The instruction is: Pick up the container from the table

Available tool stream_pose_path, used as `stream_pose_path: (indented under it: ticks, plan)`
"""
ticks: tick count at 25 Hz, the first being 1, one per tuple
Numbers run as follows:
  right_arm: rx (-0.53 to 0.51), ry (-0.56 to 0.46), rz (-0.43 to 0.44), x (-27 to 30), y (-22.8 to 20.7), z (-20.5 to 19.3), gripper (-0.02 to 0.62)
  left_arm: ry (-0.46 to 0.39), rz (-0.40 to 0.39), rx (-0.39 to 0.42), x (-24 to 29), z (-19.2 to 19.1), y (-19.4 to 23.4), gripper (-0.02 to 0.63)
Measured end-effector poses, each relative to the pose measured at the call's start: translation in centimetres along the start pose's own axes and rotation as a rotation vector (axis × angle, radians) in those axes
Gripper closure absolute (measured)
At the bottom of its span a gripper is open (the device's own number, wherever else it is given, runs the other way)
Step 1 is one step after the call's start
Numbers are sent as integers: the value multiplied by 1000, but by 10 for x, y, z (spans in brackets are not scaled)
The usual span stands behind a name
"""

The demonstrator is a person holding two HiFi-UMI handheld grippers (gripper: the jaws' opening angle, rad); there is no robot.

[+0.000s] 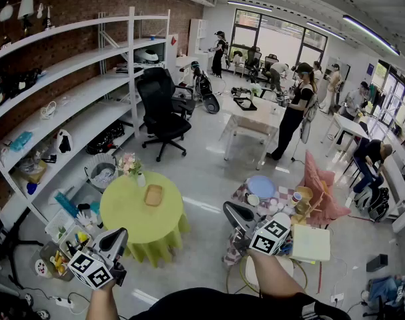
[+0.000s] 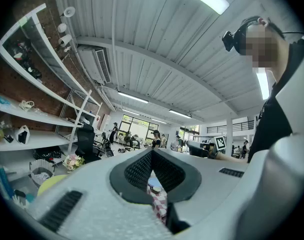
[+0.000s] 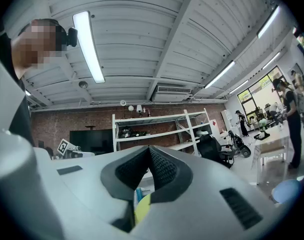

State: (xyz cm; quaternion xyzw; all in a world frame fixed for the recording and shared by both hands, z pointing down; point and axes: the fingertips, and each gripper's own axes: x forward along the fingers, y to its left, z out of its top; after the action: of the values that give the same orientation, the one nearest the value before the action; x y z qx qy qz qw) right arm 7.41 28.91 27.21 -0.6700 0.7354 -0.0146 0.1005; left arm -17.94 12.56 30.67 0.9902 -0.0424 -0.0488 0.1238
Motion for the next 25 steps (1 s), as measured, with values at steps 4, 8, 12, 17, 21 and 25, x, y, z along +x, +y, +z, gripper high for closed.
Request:
stream_pose_path:
  ticks: [4, 8, 12, 17, 21, 25]
  plan:
    - [-27, -17, 2, -8, -14, 14, 588, 9, -16, 36, 16, 6, -18, 591]
    - [-13, -11, 10, -22, -35, 18, 588, 14, 2, 46, 30, 4, -32, 591]
    - [-9, -12, 24, -21, -49, 20, 588, 31, 26, 67, 38, 3, -40, 591]
    - [-19, 16, 28, -22, -69, 14, 588, 27, 74, 69, 49, -3, -45, 591]
    - [-137, 79, 19, -19, -81, 6, 586, 34, 99, 86, 66, -8, -48, 591]
    - [-166, 83, 33, -25, -102, 7, 584, 42, 120, 106, 92, -13, -56, 591]
